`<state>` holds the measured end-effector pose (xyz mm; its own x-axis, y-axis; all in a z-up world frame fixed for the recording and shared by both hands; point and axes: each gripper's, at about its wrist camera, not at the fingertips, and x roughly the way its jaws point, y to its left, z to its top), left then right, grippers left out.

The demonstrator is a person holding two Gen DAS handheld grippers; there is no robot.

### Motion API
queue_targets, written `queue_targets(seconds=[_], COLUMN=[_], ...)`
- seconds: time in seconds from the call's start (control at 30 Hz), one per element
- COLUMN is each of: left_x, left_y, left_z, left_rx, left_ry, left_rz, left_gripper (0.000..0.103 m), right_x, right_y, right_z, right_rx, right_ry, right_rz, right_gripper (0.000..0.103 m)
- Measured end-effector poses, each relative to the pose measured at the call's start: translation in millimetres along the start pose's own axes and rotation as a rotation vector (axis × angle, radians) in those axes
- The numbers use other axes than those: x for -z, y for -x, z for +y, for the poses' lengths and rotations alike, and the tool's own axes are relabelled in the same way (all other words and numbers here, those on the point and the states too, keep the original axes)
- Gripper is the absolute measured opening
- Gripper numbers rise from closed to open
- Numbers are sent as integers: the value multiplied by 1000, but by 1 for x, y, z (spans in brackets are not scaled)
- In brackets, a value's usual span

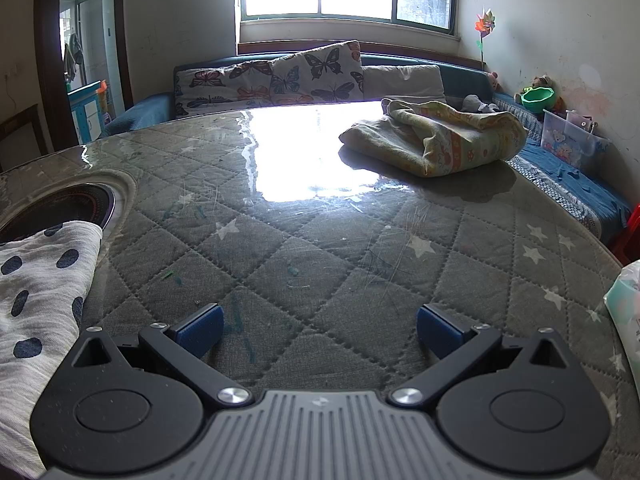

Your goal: Fold clothes

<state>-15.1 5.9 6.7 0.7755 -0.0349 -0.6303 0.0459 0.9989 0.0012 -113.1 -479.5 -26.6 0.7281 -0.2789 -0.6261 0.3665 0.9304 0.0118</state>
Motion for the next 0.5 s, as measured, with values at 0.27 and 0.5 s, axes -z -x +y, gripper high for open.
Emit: queue_targets(seconds=[0.27, 0.5], left_x=[0, 0], left_y=[0, 0], left_z=[-2, -2], left_rx=[-2, -3], left_ry=[-2, -3], left_rz=[0, 0], left_gripper=[103, 103], right_x=[0, 0], right_y=[0, 0], right_z=[1, 1], right_rx=[1, 1], right_ry=[1, 2], right_rz=[0, 0], right_gripper=[103, 103])
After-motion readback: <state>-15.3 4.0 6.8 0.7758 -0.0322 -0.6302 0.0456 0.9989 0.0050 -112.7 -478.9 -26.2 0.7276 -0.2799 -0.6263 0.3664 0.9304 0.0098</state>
